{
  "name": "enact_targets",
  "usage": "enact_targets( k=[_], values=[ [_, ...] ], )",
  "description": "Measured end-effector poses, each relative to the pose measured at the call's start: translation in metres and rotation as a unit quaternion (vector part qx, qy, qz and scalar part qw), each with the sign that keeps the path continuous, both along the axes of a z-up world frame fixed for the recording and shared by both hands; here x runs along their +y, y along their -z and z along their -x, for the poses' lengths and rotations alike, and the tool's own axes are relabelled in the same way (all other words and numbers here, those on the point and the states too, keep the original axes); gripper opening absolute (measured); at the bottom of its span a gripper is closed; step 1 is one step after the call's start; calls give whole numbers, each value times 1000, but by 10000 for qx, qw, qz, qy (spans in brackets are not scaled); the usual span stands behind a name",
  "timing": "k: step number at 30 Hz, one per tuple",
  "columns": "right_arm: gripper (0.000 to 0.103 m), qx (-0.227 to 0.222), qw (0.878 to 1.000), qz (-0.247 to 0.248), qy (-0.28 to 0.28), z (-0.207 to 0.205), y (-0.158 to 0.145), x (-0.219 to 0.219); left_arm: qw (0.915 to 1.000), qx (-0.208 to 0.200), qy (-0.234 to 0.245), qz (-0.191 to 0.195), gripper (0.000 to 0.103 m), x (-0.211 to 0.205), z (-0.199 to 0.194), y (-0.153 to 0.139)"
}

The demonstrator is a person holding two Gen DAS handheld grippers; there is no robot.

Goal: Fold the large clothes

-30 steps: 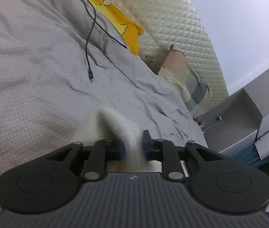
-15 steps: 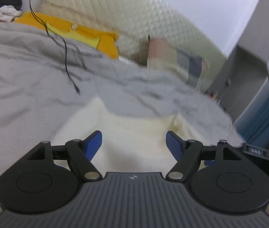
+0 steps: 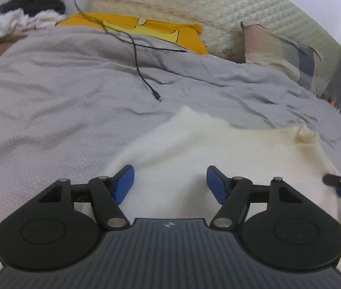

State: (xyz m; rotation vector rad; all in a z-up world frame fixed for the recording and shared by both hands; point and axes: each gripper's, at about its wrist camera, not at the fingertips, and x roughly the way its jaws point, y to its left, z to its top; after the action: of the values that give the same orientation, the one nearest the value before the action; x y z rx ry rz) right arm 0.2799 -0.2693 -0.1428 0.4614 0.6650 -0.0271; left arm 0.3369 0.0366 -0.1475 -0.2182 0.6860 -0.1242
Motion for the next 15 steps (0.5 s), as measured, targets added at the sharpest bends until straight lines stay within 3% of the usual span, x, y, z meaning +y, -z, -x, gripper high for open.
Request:
enact_targets(
  k=[3,7,11,13,15],
  values=[
    [51,-63,9998,76,-157,7,-11,4,9996,-234,-66,-171,72,-2,4,-6],
    [51,-348,9993,135,-82,20,-26,-5,9954,-640,-187,-686,72,-7,10,-17],
    [50,-193,9997,-30,110,16,-13,-20,9956,-395,2,-852,71,-12,2,-11],
    [49,32,9993,250,276,11,-3,-20,9930,-310,17,-1144,65,-19,-1,-4],
    [49,184,9984,382,373,7,9,-21,9909,-189,19,-1332,52,-24,-5,2]
  ],
)
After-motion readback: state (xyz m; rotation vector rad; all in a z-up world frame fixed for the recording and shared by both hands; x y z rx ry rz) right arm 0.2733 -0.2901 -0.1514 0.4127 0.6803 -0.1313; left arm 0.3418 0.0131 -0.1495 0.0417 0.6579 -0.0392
